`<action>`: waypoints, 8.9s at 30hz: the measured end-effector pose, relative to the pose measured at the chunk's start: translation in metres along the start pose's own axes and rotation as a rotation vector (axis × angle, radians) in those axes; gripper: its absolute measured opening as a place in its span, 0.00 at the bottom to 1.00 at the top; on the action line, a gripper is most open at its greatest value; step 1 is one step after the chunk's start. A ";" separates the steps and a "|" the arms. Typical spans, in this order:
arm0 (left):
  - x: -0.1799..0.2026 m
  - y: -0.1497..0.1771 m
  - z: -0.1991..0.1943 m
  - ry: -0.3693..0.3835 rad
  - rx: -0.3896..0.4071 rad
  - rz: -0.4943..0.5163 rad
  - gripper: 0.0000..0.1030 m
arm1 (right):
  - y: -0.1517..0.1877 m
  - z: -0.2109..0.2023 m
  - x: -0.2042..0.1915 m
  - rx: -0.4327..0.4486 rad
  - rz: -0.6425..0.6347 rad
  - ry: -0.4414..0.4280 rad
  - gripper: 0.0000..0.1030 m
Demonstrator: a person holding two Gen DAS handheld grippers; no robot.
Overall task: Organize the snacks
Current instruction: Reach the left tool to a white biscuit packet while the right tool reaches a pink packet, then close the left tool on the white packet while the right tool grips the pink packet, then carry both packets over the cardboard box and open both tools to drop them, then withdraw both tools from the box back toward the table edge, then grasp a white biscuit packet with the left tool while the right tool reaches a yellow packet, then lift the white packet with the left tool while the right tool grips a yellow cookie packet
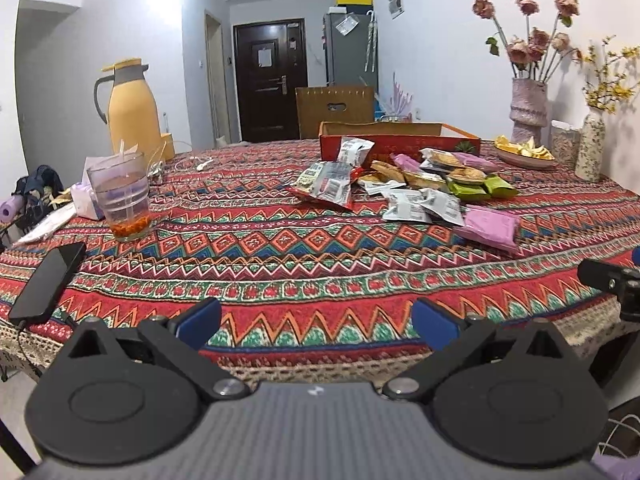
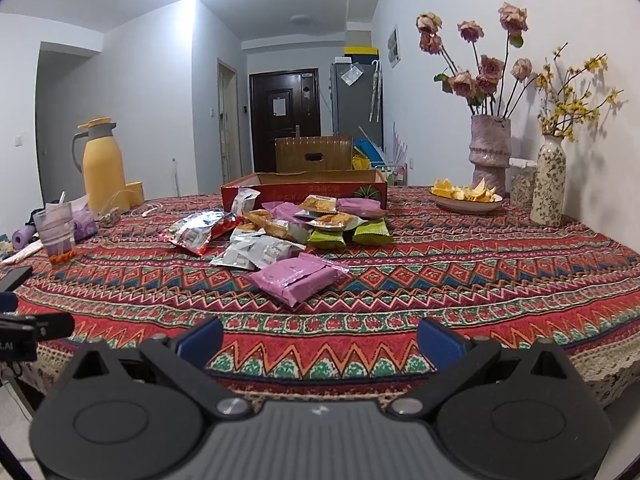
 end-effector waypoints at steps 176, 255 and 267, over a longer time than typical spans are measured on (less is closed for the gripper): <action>-0.018 -0.140 -0.040 0.121 0.275 0.017 1.00 | -0.186 0.024 0.064 0.103 -0.028 -0.112 1.00; 0.027 -0.094 0.264 0.251 -0.157 0.012 0.46 | -0.116 0.314 -0.055 -0.236 0.064 0.033 0.66; 0.028 -0.096 0.222 0.227 -0.112 0.041 0.43 | -0.095 0.248 -0.059 -0.154 -0.150 0.021 0.42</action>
Point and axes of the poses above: each gripper's, at about its wrist camera, not at the fingertips, and z roughly the way its jaws point, x to its right, y to its underside, the point moved 5 cm from there along z, roughly the way its jaws point, and after that the axes turned 15 degrees about y, right-handed, at the moved point
